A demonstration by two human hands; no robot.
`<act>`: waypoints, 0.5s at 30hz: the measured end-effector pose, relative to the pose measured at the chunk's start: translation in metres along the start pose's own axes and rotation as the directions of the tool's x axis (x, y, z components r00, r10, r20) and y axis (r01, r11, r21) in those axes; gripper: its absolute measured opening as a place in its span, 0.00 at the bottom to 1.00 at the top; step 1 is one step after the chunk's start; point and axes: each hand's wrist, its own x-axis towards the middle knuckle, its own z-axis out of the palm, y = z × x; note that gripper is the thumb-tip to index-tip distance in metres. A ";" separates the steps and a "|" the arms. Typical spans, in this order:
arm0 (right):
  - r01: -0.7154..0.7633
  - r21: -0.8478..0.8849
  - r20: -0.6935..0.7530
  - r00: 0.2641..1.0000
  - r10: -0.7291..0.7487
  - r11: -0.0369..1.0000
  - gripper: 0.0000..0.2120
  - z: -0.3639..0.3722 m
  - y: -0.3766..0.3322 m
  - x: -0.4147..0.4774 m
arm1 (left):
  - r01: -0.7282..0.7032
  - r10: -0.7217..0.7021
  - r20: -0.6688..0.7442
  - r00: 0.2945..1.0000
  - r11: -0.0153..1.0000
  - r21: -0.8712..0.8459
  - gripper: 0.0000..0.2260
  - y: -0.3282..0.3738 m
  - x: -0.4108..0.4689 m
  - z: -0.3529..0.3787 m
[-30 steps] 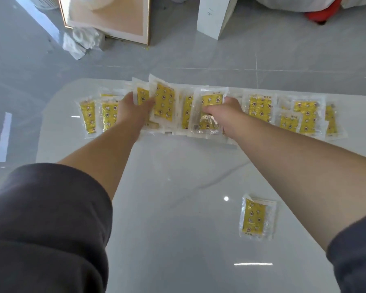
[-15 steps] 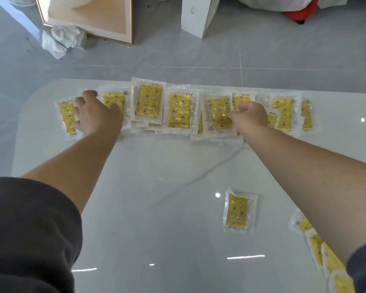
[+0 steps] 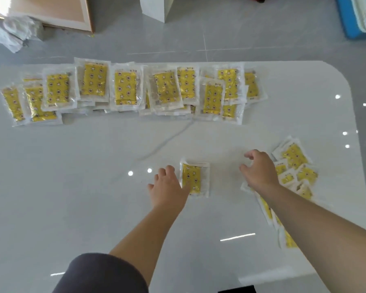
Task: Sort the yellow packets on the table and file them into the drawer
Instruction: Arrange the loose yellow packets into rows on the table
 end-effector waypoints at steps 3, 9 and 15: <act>-0.044 -0.109 -0.044 0.998 0.039 0.993 0.20 -0.005 0.048 -0.006 | 0.126 -0.124 -0.029 0.992 0.989 0.073 0.28 0.020 -0.009 0.037; -0.033 -0.138 -0.038 0.999 0.028 0.990 0.31 -0.033 0.135 0.012 | 0.373 -0.377 -0.213 0.902 0.926 -0.059 0.38 0.071 -0.006 0.081; 0.333 -0.262 0.140 0.942 -0.306 0.906 0.31 -0.044 0.166 0.036 | 0.459 -0.552 -0.120 0.825 0.779 -0.427 0.26 0.073 0.018 0.085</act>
